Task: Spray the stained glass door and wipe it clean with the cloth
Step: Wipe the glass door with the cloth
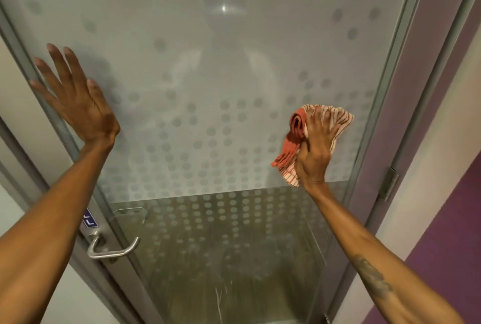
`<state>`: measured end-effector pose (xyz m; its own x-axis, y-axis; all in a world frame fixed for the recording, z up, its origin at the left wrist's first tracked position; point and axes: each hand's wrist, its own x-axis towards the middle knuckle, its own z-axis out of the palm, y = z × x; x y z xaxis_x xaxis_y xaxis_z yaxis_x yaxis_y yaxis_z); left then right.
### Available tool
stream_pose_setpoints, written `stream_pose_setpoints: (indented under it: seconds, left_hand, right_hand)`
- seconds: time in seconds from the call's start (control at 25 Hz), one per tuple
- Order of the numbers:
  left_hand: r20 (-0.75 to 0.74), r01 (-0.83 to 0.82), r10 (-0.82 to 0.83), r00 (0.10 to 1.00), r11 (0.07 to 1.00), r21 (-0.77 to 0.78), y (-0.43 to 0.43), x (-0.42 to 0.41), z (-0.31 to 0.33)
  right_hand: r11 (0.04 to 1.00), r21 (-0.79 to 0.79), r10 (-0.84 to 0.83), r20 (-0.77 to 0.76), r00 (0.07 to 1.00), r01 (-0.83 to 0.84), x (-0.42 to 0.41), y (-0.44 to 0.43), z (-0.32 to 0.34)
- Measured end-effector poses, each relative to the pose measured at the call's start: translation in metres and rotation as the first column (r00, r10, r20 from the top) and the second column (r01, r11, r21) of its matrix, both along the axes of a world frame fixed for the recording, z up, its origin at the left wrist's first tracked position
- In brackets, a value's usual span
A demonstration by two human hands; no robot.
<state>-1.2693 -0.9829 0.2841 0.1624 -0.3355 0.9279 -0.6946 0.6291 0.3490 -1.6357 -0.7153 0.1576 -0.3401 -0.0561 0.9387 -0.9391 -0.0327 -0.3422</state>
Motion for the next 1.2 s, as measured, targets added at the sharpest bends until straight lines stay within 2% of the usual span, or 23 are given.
stream_pose_setpoints:
  seconds: [0.12, 0.24, 0.36, 0.44, 0.56, 0.68, 0.76, 0.84, 0.88, 0.92, 1.0, 1.12, 1.16, 1.2]
  left_hand:
    - [-0.004, -0.061, 0.061, 0.998, 0.998, -0.035, 0.008, -0.003, 0.003]
    - [0.021, -0.077, 0.078, 0.997, 0.996, -0.045, 0.013, 0.000, 0.002]
    - [0.039, -0.087, 0.088, 0.995, 0.996, -0.027, 0.016, 0.003, 0.004]
    - [0.040, -0.107, 0.108, 0.993, 0.994, -0.020, 0.019, 0.004, 0.004]
    - [0.041, -0.084, 0.085, 0.996, 0.996, -0.038, 0.021, 0.004, 0.005]
    - [0.038, -0.083, 0.085, 0.996, 0.996, -0.041, 0.026, 0.004, 0.005]
    - [0.044, -0.080, 0.081, 0.996, 0.996, -0.036, 0.028, 0.003, 0.007]
    - [0.041, -0.075, 0.076, 0.996, 0.997, -0.035, 0.029, 0.003, 0.008]
    - [0.038, -0.076, 0.077, 0.996, 0.996, -0.038, 0.029, 0.003, 0.008]
    - [0.035, -0.079, 0.081, 0.996, 0.996, -0.043, 0.029, 0.003, 0.007]
    - [0.033, -0.092, 0.094, 0.995, 0.994, -0.059, 0.026, 0.001, 0.007]
    - [0.036, -0.114, 0.117, 0.992, 0.991, -0.068, 0.021, 0.002, 0.007]
    - [0.031, -0.121, 0.123, 0.992, 0.989, -0.080, 0.020, 0.002, 0.006]
    - [0.026, -0.122, 0.125, 0.992, 0.989, -0.088, 0.018, 0.002, 0.006]
  right_hand:
    - [0.986, -0.011, 0.164, 0.015, 0.986, -0.163, 0.059, -0.048, 0.020]
    - [0.966, 0.119, 0.250, -0.229, 0.941, -0.228, 0.137, -0.101, 0.038]
    - [0.945, 0.270, 0.304, -0.528, 0.793, -0.182, 0.195, -0.136, 0.050]
    - [0.946, 0.297, 0.295, -0.617, 0.730, -0.131, 0.203, -0.142, 0.056]
    - [0.964, 0.253, 0.239, -0.668, 0.705, -0.087, 0.181, -0.129, 0.069]
    - [0.985, 0.175, 0.108, -0.551, 0.828, -0.012, 0.135, -0.097, 0.101]
    - [0.995, 0.105, 0.035, -0.339, 0.940, 0.001, 0.090, -0.062, 0.124]
    - [0.998, 0.027, -0.061, -0.094, 0.994, 0.064, 0.043, -0.024, 0.138]
    - [0.999, 0.013, -0.037, 0.047, 0.998, 0.037, 0.024, -0.007, 0.141]
    - [0.998, -0.007, 0.058, 0.178, 0.982, -0.058, 0.008, 0.007, 0.140]
    - [0.961, -0.111, 0.277, 0.353, 0.894, -0.254, -0.015, 0.029, 0.140]
    - [0.950, -0.234, 0.303, 0.521, 0.798, -0.207, -0.014, 0.022, 0.147]
    - [0.949, -0.231, 0.309, 0.526, 0.793, -0.216, 0.001, 0.007, 0.151]
    - [0.959, -0.198, 0.277, 0.482, 0.831, -0.205, 0.022, -0.008, 0.157]
